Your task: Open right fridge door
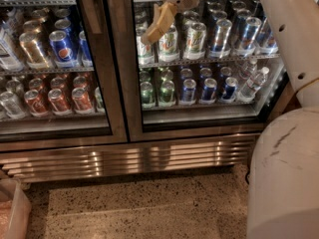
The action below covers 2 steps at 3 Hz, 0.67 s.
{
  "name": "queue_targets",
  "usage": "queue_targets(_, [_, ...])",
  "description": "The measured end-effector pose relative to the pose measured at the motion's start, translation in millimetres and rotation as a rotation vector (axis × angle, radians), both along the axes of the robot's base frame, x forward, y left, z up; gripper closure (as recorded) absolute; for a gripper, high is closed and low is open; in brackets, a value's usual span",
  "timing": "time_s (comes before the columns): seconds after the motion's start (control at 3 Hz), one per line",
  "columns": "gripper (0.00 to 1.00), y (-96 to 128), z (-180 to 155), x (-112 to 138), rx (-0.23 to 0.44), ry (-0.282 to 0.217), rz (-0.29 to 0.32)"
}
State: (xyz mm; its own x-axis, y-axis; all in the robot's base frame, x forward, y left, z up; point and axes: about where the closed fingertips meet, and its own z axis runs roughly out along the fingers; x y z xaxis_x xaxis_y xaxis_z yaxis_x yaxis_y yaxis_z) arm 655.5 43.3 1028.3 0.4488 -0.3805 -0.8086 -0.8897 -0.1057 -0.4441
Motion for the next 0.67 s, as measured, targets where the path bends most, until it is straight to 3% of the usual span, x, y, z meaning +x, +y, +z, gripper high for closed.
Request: queue_targets(0.67, [0.00,5.6,2.2,-5.1,0.026,-0.010,0.006])
